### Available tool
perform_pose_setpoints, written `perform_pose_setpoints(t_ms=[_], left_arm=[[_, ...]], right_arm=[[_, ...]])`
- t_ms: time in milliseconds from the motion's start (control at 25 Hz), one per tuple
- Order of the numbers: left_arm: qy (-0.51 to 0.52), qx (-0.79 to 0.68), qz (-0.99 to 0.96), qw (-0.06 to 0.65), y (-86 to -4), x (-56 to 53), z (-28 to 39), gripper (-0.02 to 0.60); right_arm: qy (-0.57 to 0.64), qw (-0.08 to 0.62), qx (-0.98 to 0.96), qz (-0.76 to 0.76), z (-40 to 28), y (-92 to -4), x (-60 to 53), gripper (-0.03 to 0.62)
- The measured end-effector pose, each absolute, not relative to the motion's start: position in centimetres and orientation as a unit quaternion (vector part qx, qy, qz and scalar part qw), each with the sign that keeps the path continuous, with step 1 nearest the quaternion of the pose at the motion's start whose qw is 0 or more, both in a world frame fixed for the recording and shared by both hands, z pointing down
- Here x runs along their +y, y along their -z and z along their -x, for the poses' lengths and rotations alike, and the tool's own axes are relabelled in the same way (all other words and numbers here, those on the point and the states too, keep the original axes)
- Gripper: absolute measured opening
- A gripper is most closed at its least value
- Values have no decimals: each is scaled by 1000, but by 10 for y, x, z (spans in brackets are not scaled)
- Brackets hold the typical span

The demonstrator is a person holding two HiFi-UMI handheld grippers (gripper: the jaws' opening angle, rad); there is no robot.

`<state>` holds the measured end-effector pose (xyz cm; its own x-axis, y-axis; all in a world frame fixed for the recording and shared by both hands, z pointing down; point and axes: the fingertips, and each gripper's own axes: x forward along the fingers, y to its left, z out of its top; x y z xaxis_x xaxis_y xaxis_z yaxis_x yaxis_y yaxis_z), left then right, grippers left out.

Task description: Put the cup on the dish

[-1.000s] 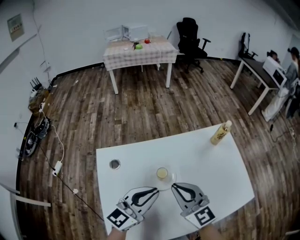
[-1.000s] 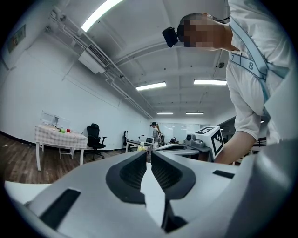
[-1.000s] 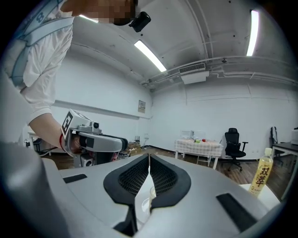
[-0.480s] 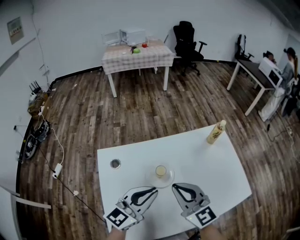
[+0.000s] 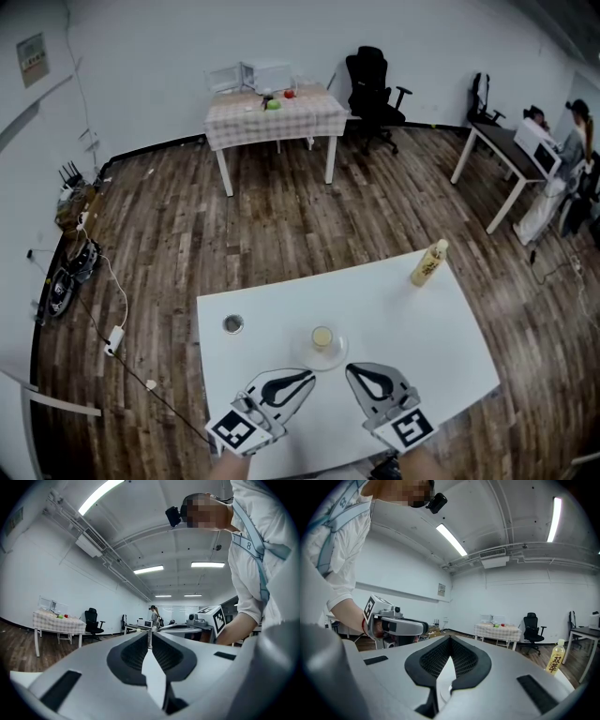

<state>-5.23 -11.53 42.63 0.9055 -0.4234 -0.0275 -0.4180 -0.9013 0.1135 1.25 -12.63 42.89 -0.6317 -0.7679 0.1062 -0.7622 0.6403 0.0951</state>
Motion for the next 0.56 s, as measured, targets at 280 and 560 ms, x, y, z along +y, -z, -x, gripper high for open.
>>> perform_pose_setpoints(t_ms=[280, 560], left_arm=[[29, -211, -976, 51, -422, -114, 56, 29], [29, -205, -977, 44, -419, -112, 53, 29]], right_arm=[[28, 68, -902, -425, -10, -424, -122, 31], [27, 70, -903, -424, -11, -422, -120, 31]])
